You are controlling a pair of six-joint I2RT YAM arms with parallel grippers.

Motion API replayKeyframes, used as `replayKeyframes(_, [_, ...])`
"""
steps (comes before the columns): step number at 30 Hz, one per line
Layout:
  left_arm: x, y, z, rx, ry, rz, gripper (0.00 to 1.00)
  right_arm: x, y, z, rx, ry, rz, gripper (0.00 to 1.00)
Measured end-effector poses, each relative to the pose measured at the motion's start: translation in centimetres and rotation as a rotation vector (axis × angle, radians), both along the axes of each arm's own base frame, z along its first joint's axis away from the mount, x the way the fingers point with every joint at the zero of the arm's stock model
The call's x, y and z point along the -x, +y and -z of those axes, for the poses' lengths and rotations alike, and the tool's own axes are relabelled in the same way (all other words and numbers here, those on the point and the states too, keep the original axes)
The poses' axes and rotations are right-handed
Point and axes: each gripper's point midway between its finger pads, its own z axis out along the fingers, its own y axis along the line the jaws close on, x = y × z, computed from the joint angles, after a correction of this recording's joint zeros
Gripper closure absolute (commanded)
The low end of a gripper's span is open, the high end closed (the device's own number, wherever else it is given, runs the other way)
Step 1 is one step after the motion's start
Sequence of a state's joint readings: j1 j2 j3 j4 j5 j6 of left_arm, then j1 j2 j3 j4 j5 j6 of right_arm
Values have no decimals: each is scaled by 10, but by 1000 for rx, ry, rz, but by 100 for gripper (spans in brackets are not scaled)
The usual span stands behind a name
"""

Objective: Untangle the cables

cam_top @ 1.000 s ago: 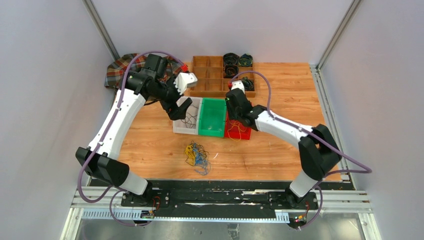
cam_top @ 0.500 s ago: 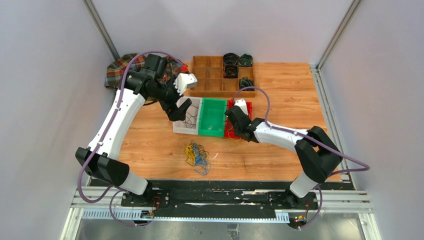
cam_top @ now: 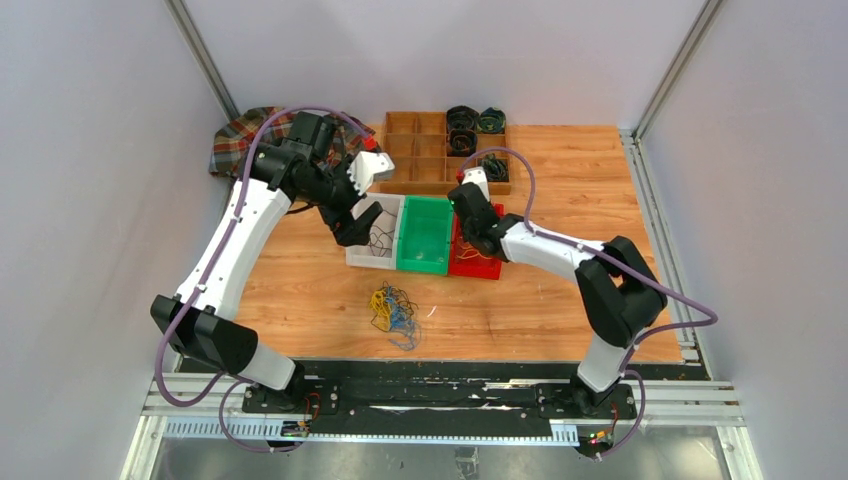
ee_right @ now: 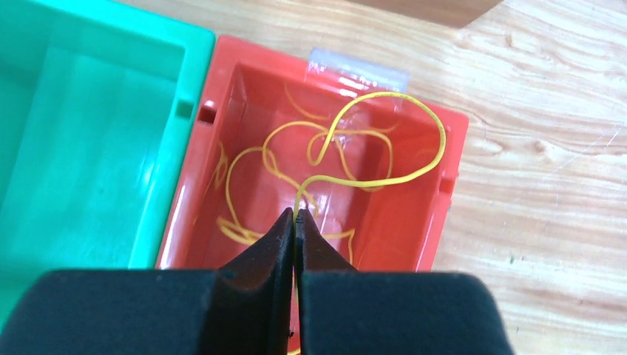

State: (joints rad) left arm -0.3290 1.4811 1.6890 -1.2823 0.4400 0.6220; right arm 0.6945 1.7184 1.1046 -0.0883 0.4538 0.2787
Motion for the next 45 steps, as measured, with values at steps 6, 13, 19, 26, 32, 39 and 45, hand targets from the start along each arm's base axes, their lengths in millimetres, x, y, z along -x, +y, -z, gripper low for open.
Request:
replayKeyframes(6, [1,1,1,-3,0,4,2,-20,-1,25,37,32,-15,99])
replayKeyframes(13, [7,3,10,-15,17,16,2,-17,-1,56,83,98,-60,89])
replayKeyframes(19, [18,9,25,-41,45,31,2,-13,-1,31,62,81,-78,64])
replayKeyframes(26, [41,19,62,-87,154,43,2,-8,3,-40,-52,-25,-95,45])
replayKeyframes(32, [49,20,87,-89,190,19,1,21,16,-64,-97,-64,-160,36])
replayKeyframes(39, [60,10,120,9,187,-12,11,89,71,-53,-140,-48,-360,44])
replayKeyframes(45, [63,-5,149,88,265,-32,31,131,76,-29,-187,-26,-426,46])
